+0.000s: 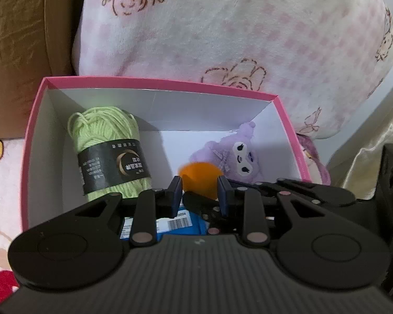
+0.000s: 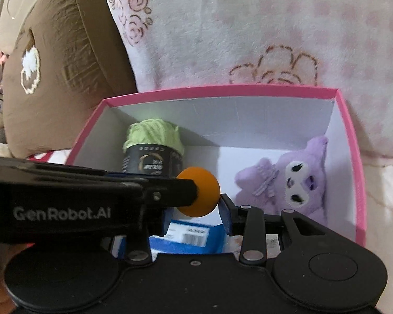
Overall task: Organize objects
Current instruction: 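Lower the sponge into the box and open the right tool, then withdraw the right tool and move it toward the white wipes packet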
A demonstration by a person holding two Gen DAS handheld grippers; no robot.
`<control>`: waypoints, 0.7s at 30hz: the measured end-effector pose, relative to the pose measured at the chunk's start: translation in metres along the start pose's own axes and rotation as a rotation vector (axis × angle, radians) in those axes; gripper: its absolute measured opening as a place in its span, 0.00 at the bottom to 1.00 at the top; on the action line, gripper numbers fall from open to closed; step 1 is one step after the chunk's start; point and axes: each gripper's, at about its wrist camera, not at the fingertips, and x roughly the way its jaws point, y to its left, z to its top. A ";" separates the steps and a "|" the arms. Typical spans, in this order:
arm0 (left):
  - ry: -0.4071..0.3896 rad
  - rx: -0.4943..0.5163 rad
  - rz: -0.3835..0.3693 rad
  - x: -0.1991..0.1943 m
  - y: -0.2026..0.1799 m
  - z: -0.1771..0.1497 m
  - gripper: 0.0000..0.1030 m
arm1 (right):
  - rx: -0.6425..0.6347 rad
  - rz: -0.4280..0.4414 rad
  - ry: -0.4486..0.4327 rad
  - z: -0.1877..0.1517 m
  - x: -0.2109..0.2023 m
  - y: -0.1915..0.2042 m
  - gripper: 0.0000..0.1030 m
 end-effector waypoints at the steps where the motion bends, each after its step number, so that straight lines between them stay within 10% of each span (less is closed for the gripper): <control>1: -0.004 0.012 0.008 -0.001 -0.001 0.000 0.29 | -0.014 -0.010 -0.003 -0.001 -0.002 0.001 0.43; 21: -0.026 0.137 0.098 -0.105 -0.023 -0.032 0.44 | -0.039 -0.016 -0.149 -0.041 -0.122 0.007 0.49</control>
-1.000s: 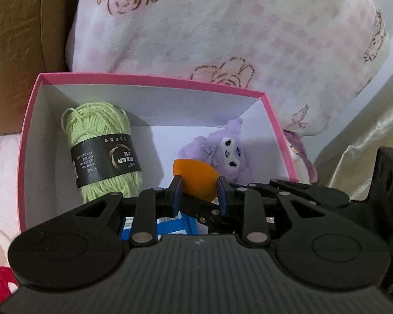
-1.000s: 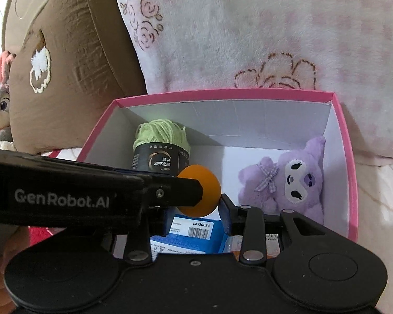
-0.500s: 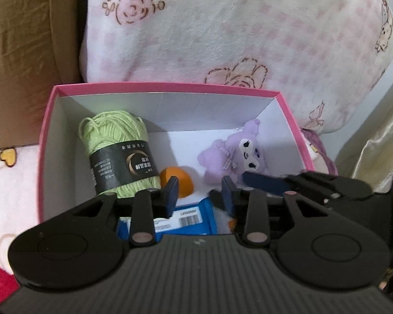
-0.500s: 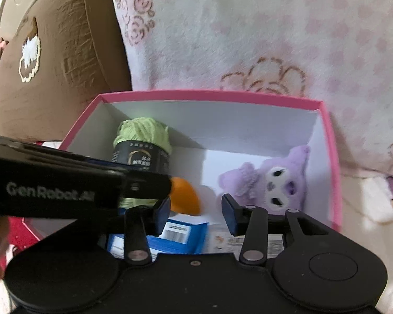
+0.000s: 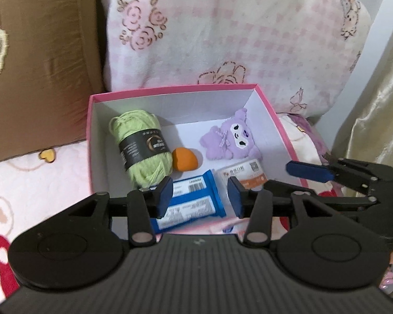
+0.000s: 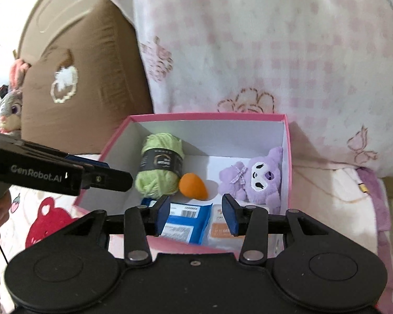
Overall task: Organize objects
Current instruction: 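Withdraw the right tool and move it toward the white wipes packet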
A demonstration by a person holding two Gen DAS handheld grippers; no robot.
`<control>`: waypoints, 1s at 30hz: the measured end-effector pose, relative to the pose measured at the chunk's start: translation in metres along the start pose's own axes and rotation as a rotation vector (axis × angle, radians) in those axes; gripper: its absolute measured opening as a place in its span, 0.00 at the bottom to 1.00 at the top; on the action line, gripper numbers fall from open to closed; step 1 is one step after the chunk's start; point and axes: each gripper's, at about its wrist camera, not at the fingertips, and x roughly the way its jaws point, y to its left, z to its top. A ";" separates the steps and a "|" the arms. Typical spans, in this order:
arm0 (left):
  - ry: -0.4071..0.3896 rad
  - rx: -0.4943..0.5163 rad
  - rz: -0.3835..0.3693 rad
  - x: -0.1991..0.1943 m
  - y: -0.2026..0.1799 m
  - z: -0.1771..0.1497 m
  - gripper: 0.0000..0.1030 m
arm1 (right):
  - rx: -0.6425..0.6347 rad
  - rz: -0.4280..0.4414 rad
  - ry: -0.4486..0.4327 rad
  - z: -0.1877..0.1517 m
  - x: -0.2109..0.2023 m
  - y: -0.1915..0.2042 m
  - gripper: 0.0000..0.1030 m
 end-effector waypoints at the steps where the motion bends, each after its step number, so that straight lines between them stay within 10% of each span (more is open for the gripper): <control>1: -0.007 -0.004 0.004 -0.009 0.000 -0.004 0.45 | -0.007 0.001 -0.006 -0.001 -0.008 0.005 0.49; 8: -0.020 0.013 0.014 -0.057 0.000 -0.026 0.50 | -0.073 -0.002 -0.060 -0.012 -0.055 0.038 0.70; 30: 0.065 0.045 -0.039 -0.132 -0.021 -0.081 0.60 | -0.191 -0.020 -0.064 -0.060 -0.126 0.092 0.87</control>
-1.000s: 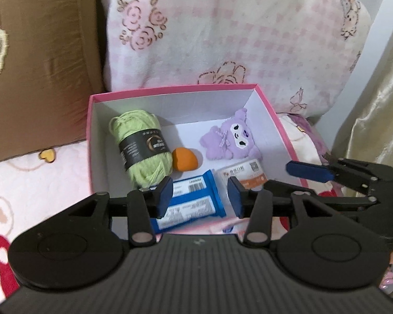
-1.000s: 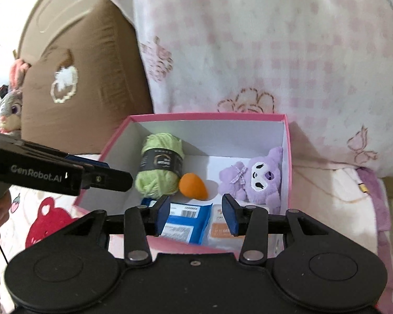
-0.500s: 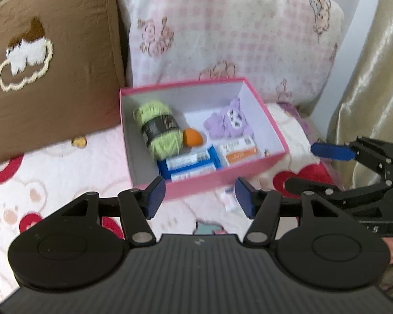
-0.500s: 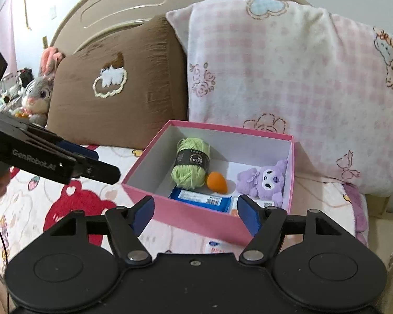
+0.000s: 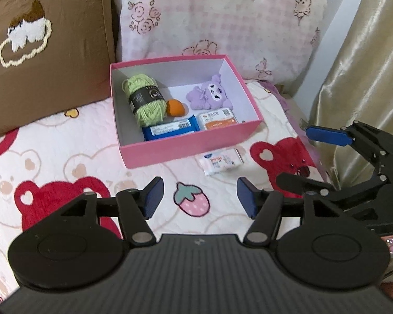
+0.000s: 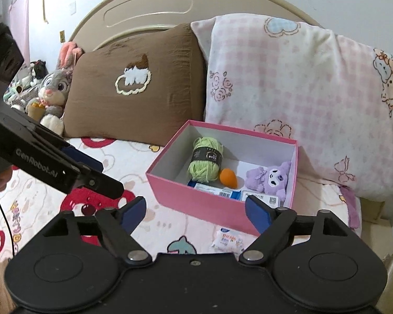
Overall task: Organize objects
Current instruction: 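Withdraw the right tool and move it toward the white wipes packet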
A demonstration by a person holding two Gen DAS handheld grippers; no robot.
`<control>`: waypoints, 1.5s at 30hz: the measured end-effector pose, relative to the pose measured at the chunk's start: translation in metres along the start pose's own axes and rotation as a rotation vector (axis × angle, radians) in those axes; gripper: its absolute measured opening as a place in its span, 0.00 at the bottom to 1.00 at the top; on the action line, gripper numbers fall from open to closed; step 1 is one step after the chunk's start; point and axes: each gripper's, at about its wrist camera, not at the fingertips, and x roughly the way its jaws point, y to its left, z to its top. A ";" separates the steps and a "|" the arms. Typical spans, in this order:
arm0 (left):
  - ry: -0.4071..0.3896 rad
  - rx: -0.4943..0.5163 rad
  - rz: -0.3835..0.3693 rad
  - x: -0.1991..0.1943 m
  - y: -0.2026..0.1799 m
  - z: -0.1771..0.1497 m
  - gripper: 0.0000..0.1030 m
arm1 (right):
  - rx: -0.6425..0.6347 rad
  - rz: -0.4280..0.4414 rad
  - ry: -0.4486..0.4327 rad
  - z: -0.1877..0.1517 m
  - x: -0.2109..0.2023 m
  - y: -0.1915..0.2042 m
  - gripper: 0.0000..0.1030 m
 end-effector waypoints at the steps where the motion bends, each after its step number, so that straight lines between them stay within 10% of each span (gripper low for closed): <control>1: -0.003 -0.004 -0.008 0.000 0.001 -0.004 0.62 | -0.007 -0.004 0.007 -0.003 0.000 0.002 0.88; 33: 0.028 -0.081 -0.017 0.097 0.025 -0.060 0.66 | -0.014 -0.024 0.138 -0.092 0.061 -0.007 0.90; 38: -0.123 -0.092 -0.008 0.118 0.018 -0.062 0.66 | 0.002 -0.045 0.100 -0.111 0.083 -0.023 0.90; 45: -0.139 -0.086 -0.050 0.162 0.017 -0.069 0.66 | -0.012 -0.093 0.095 -0.126 0.106 -0.041 0.90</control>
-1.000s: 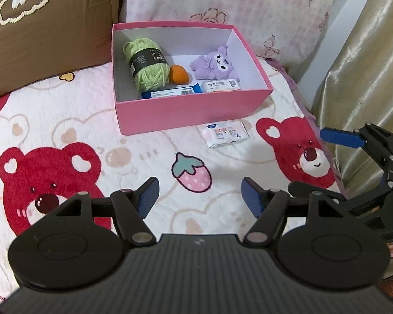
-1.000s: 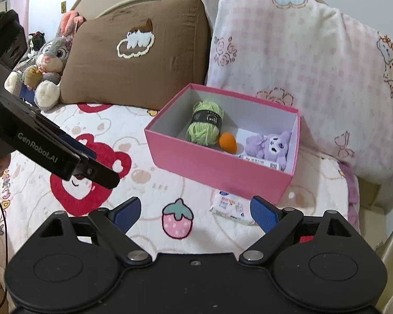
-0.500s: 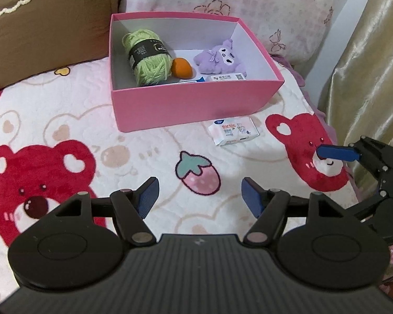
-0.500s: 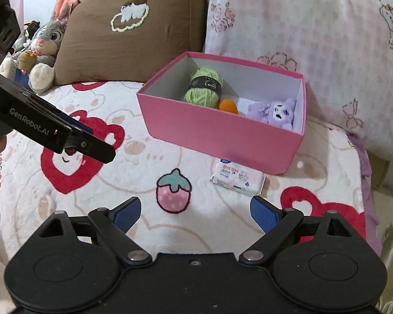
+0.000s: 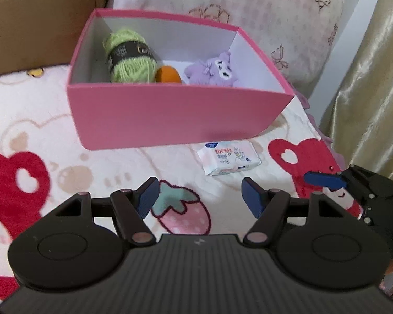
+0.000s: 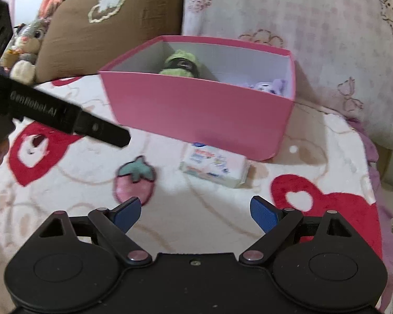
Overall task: Organize objects
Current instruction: 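Withdraw the right tool and move it toward the white wipes packet, then close the right tool on the white wipes packet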
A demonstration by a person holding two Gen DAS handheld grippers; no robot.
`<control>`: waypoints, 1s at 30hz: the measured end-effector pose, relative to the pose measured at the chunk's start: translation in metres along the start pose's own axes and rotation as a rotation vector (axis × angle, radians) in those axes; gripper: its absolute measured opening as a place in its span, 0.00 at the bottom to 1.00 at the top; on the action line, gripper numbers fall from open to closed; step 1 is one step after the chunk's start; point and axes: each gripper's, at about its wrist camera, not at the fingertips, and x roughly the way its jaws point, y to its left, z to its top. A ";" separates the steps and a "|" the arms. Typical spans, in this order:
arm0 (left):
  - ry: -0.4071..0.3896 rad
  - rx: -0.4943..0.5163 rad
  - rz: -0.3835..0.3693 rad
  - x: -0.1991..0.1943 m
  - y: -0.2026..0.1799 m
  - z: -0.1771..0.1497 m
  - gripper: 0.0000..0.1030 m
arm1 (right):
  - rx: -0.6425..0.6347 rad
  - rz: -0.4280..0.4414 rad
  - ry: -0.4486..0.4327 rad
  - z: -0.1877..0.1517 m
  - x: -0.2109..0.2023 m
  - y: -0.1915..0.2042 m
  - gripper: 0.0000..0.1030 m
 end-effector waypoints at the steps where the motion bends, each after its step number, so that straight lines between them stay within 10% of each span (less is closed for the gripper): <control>1: 0.007 -0.005 -0.006 0.007 0.001 -0.002 0.66 | -0.013 -0.027 -0.004 -0.001 0.003 -0.001 0.90; 10: -0.011 -0.056 -0.071 0.057 0.005 -0.008 0.65 | -0.047 -0.017 0.017 -0.002 0.043 -0.008 0.90; 13: -0.136 -0.038 -0.040 0.062 -0.001 -0.011 0.64 | -0.052 0.004 0.030 0.001 0.057 -0.007 0.88; 23: -0.087 -0.035 -0.049 0.096 -0.005 -0.007 0.60 | -0.002 0.033 0.008 0.001 0.078 -0.014 0.85; 30: -0.033 -0.006 -0.078 0.102 -0.011 0.004 0.33 | -0.007 0.044 -0.007 -0.001 0.071 -0.021 0.59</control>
